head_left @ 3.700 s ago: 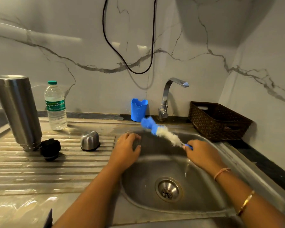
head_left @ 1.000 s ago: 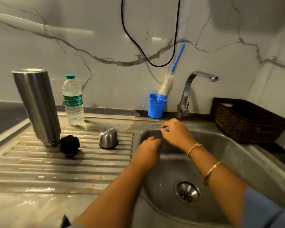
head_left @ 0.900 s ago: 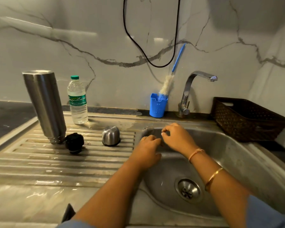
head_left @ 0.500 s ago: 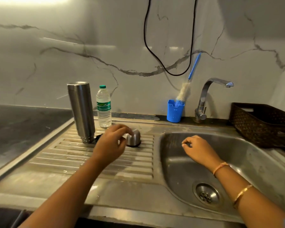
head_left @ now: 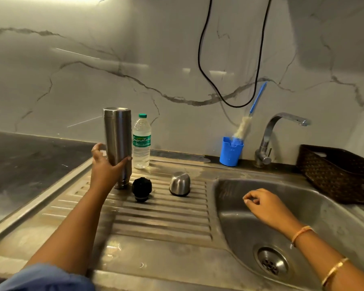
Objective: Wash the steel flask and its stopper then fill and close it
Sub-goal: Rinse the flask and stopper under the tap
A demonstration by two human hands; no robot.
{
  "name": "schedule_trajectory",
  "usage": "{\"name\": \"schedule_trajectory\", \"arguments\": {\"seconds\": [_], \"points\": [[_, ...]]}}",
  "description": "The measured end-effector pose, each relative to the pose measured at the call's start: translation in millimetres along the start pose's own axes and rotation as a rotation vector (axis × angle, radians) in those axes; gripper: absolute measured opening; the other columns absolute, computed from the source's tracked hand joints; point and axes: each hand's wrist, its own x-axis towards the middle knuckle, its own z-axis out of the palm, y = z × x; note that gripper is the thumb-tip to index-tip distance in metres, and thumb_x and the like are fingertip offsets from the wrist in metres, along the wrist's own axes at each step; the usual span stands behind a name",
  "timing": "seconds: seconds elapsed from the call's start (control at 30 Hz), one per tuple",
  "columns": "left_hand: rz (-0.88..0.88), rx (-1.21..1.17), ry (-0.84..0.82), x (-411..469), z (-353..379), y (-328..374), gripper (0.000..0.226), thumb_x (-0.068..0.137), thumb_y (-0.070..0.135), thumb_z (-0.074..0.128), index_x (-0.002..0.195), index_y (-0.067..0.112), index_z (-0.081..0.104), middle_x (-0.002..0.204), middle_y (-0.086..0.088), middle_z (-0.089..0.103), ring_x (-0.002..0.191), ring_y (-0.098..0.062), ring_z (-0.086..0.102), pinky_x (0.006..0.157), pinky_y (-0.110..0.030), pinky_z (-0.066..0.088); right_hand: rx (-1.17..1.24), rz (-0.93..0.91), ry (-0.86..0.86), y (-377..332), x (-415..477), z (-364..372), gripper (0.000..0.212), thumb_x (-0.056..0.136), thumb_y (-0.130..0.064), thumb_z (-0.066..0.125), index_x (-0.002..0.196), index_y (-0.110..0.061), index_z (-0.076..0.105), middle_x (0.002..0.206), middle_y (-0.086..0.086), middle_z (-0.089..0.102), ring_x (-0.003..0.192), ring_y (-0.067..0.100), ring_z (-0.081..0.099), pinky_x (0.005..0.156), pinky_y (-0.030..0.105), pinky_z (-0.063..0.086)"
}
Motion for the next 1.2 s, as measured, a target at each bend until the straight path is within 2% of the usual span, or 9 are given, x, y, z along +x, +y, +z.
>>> {"name": "schedule_trajectory", "arguments": {"seconds": [0.07,0.2,0.4,0.67,0.8,0.9,1.0,1.07,1.2], "points": [[-0.006,-0.062,-0.061,4.0,-1.1,-2.0,0.093,0.078,0.03,0.074,0.147,0.025,0.012,0.141,-0.016,0.045,0.123,-0.035,0.049,0.101,-0.054,0.042,0.009,0.003,-0.004,-1.2,1.4,0.9,0.013,0.093,-0.019,0.055,0.097,-0.019,0.067,0.107,0.0,0.057,0.094,0.014,0.057,0.084,0.025,0.046],[0.04,-0.063,-0.022,-1.5,-1.9,-3.3,0.072,0.079,0.027,0.074,0.137,0.021,0.033,0.124,-0.01,0.055,0.11,-0.028,0.054,0.095,-0.047,0.047,0.042,0.014,-0.004,-6.4,4.5,3.4,0.014,0.093,-0.019,0.054,0.1,-0.018,0.067,0.108,0.001,0.057,0.094,0.015,0.057,0.084,0.026,0.047],[0.081,0.054,0.147,-17.0,-20.5,-4.4,0.077,0.072,0.027,0.08,0.133,0.023,0.033,0.129,-0.013,0.04,0.109,-0.031,0.048,0.092,-0.046,0.042,0.096,-0.011,-0.007,-12.3,0.2,6.3,0.017,0.093,-0.019,0.054,0.104,-0.015,0.067,0.11,0.003,0.057,0.095,0.016,0.058,0.082,0.024,0.045],[0.185,0.184,0.083,-73.1,-28.9,16.1,0.081,0.066,0.025,0.083,0.129,0.026,0.033,0.121,-0.01,0.038,0.101,-0.028,0.047,0.084,-0.044,0.045,0.232,0.011,-0.019,-7.2,-5.9,-6.4,0.015,0.093,-0.017,0.054,0.101,-0.016,0.067,0.105,0.003,0.062,0.096,0.017,0.058,0.085,0.026,0.045],[0.292,0.213,0.013,-105.9,-12.3,36.1,0.083,0.062,0.029,0.085,0.128,0.028,0.036,0.117,-0.004,0.042,0.1,-0.024,0.049,0.081,-0.044,0.049,0.364,0.061,-0.051,0.4,-11.7,-13.3,0.013,0.094,-0.023,0.054,0.088,-0.02,0.066,0.088,0.0,0.065,0.087,0.02,0.061,0.074,0.033,0.049],[0.397,0.332,-0.062,-126.4,10.3,51.9,0.084,0.061,0.03,0.085,0.132,0.022,0.039,0.121,-0.008,0.044,0.102,-0.026,0.048,0.083,-0.042,0.048,0.579,0.181,-0.1,7.7,-19.8,-23.5,0.021,0.096,-0.027,0.049,0.092,-0.016,0.066,0.097,0.005,0.065,0.085,0.019,0.063,0.069,0.033,0.052],[0.518,0.397,-0.161,-138.0,34.8,59.4,0.081,0.059,0.035,0.081,0.128,0.03,0.039,0.121,-0.007,0.045,0.104,-0.028,0.049,0.086,-0.041,0.044,0.85,0.309,-0.138,16.5,-27.7,-34.5,0.034,0.099,-0.035,0.042,0.096,-0.012,0.066,0.099,0.01,0.065,0.088,0.023,0.064,0.073,0.037,0.052],[0.604,0.444,-0.251,-143.3,59.5,67.9,0.075,0.059,0.038,0.075,0.123,0.036,0.037,0.121,-0.004,0.044,0.108,-0.027,0.047,0.092,-0.042,0.043,0.999,0.355,-0.1,32.6,-33.5,-45.3,0.041,0.099,-0.041,0.038,0.097,-0.011,0.065,0.098,0.012,0.066,0.088,0.026,0.065,0.072,0.04,0.053],[0.752,0.658,-0.365,-149.9,108.3,88.8,0.072,0.071,0.035,0.072,0.133,0.033,0.036,0.133,-0.001,0.035,0.126,-0.024,0.032,0.109,-0.041,0.027,1.087,0.341,0.023,55.8,-34.9,-59.0,0.036,0.098,-0.042,0.036,0.101,-0.017,0.062,0.106,0.01,0.064,0.096,0.024,0.063,0.081,0.042,0.052]]}}
